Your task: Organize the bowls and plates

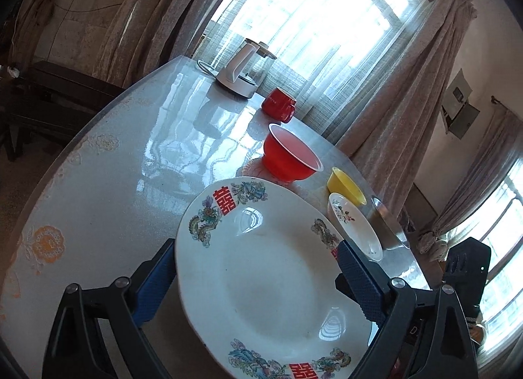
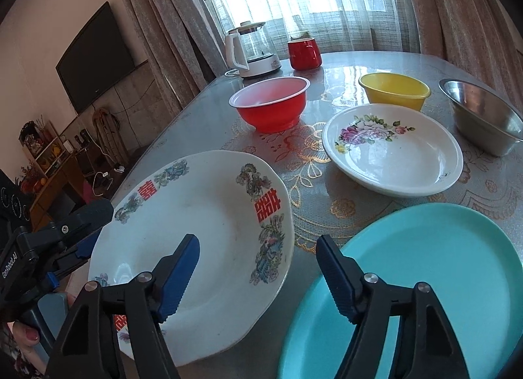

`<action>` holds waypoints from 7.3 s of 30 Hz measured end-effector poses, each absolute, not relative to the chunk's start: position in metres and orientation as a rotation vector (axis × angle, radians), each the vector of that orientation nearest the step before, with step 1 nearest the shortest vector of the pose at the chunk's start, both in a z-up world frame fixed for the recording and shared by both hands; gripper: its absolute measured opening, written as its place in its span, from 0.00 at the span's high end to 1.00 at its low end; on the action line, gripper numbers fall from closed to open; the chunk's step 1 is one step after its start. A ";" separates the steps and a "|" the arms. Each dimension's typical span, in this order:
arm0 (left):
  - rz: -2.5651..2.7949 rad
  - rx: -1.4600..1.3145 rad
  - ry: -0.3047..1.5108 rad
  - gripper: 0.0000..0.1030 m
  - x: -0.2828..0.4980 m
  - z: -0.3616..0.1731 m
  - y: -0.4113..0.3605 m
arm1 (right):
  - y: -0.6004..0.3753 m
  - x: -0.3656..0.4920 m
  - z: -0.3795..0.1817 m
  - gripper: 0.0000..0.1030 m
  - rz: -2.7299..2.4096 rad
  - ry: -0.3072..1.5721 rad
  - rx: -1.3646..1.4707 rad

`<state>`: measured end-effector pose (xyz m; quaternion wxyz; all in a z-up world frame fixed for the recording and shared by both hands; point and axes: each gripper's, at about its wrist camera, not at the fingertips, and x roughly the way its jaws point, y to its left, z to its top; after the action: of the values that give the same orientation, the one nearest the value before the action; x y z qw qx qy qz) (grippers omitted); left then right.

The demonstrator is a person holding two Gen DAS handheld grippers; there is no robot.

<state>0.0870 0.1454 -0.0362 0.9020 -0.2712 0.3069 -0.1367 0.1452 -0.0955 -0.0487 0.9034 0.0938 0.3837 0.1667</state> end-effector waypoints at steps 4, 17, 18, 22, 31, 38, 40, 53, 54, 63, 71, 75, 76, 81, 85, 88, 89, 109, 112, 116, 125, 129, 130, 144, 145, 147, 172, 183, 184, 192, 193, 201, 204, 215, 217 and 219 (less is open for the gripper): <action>-0.296 -0.582 0.652 0.13 0.091 -0.039 0.147 | -0.097 0.149 -0.050 0.34 0.362 0.792 0.227; -0.252 -0.551 0.691 0.21 0.098 -0.041 0.152 | -0.085 0.160 -0.059 0.45 0.425 0.869 0.290; -0.254 -0.559 0.695 0.24 0.100 -0.043 0.154 | -0.084 0.160 -0.059 0.45 0.418 0.869 0.290; -0.259 -0.584 0.750 0.45 0.110 -0.052 0.154 | -0.083 0.161 -0.058 0.45 0.411 0.866 0.289; -0.246 -0.577 0.778 0.55 0.114 -0.055 0.150 | -0.081 0.160 -0.058 0.46 0.400 0.854 0.269; -0.197 -0.567 0.786 0.67 0.114 -0.056 0.153 | -0.084 0.160 -0.059 0.61 0.361 0.856 0.277; -0.187 -0.565 0.786 0.72 0.113 -0.056 0.154 | -0.086 0.161 -0.059 0.64 0.355 0.857 0.283; -0.249 -0.556 0.760 0.77 0.111 -0.051 0.150 | -0.088 0.155 -0.054 0.76 0.419 0.816 0.315; -0.255 -0.555 0.758 0.77 0.110 -0.050 0.150 | -0.088 0.156 -0.055 0.76 0.426 0.818 0.322; -0.260 -0.547 0.743 0.82 0.109 -0.048 0.148 | -0.083 0.146 -0.046 0.77 0.424 0.765 0.257; -0.259 -0.481 0.815 0.82 0.115 -0.052 0.137 | -0.088 0.146 -0.049 0.77 0.392 0.784 0.258; -0.259 -0.451 0.828 0.82 0.115 -0.053 0.132 | -0.093 0.149 -0.053 0.77 0.383 0.810 0.291; -0.259 -0.447 0.824 0.82 0.114 -0.052 0.131 | -0.093 0.148 -0.053 0.77 0.382 0.808 0.292; -0.252 -0.398 0.785 0.82 0.107 -0.044 0.126 | -0.094 0.142 -0.049 0.77 0.392 0.794 0.279; -0.254 -0.340 0.750 0.81 0.101 -0.036 0.117 | -0.098 0.138 -0.045 0.77 0.393 0.781 0.276; -0.259 -0.330 0.729 0.80 0.096 -0.033 0.115 | -0.100 0.132 -0.041 0.77 0.395 0.769 0.260; -0.260 -0.332 0.725 0.80 0.094 -0.033 0.115 | -0.100 0.131 -0.040 0.77 0.394 0.765 0.258; -0.397 -0.258 0.657 0.79 0.077 -0.007 0.042 | -0.162 0.080 -0.015 0.77 0.284 0.680 0.265; -0.418 -0.244 0.661 0.79 0.076 -0.006 0.028 | -0.175 0.075 -0.014 0.77 0.263 0.674 0.276; -0.440 -0.230 0.668 0.79 0.074 -0.006 0.010 | -0.191 0.067 -0.016 0.77 0.233 0.671 0.298; -0.489 -0.211 0.699 0.79 0.069 -0.011 -0.028 | -0.225 0.047 -0.021 0.77 0.164 0.672 0.326; -0.500 -0.200 0.714 0.78 0.067 -0.014 -0.045 | -0.240 0.042 -0.023 0.77 0.136 0.669 0.346; -0.503 -0.199 0.720 0.78 0.067 -0.016 -0.049 | -0.244 0.041 -0.024 0.77 0.128 0.670 0.351; -0.497 -0.177 0.816 0.76 0.075 -0.043 -0.075 | -0.270 0.037 -0.048 0.77 0.076 0.716 0.397; -0.494 -0.178 0.825 0.76 0.076 -0.044 -0.075 | -0.270 0.038 -0.050 0.77 0.077 0.720 0.402; -0.497 -0.175 0.822 0.76 0.075 -0.045 -0.075 | -0.271 0.039 -0.053 0.77 0.077 0.718 0.407; -0.508 -0.156 0.837 0.75 0.072 -0.046 -0.055 | -0.274 0.018 -0.047 0.78 0.091 0.764 0.349; -0.489 -0.134 0.825 0.75 0.070 -0.045 -0.054 | -0.272 0.021 -0.050 0.78 0.082 0.761 0.352; -0.489 -0.136 0.826 0.74 0.070 -0.046 -0.053 | -0.272 0.021 -0.050 0.79 0.082 0.760 0.351; -0.477 -0.119 0.817 0.73 0.065 -0.045 -0.054 | -0.268 0.017 -0.049 0.77 0.069 0.767 0.344; -0.477 -0.116 0.815 0.73 0.065 -0.045 -0.055 | -0.268 0.016 -0.049 0.77 0.066 0.768 0.342; -0.475 -0.076 0.812 0.71 0.059 -0.044 -0.056 | -0.270 0.013 -0.048 0.71 0.066 0.773 0.403; -0.474 -0.074 0.818 0.71 0.057 -0.044 -0.055 | -0.270 0.013 -0.047 0.71 0.062 0.774 0.406; -0.464 -0.028 0.813 0.71 0.062 -0.041 -0.059 | -0.257 0.018 -0.044 0.74 0.008 0.775 0.255; -0.468 -0.022 0.818 0.71 0.063 -0.040 -0.059 | -0.261 0.017 -0.044 0.74 0.004 0.773 0.280; -0.470 -0.007 0.810 0.71 0.062 -0.039 -0.059 | -0.264 0.013 -0.039 0.74 -0.021 0.750 0.266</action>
<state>0.0619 -0.0588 -0.0386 0.8924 -0.0033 0.3902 -0.2265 0.0126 -0.2641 -0.0391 0.9218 0.1295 0.3652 -0.0104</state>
